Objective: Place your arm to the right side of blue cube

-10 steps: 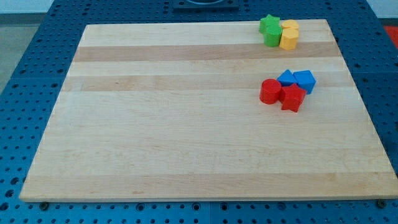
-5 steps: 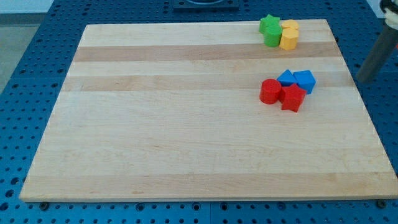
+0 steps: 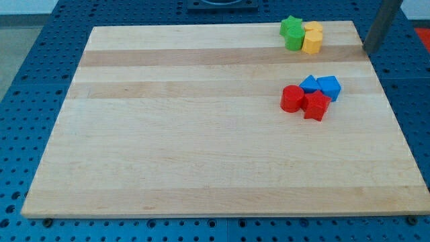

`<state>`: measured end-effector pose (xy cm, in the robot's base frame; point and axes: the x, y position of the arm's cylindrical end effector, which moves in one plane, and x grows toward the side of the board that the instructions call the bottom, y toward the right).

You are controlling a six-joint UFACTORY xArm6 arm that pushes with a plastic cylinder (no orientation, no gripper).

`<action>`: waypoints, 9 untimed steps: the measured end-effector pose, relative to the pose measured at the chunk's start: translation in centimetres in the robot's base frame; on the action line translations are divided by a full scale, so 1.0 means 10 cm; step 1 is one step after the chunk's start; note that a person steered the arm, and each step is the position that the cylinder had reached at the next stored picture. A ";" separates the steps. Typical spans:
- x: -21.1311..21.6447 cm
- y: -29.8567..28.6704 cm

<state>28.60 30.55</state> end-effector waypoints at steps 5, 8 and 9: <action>0.23 -0.13; 0.41 -0.18; 0.72 -0.20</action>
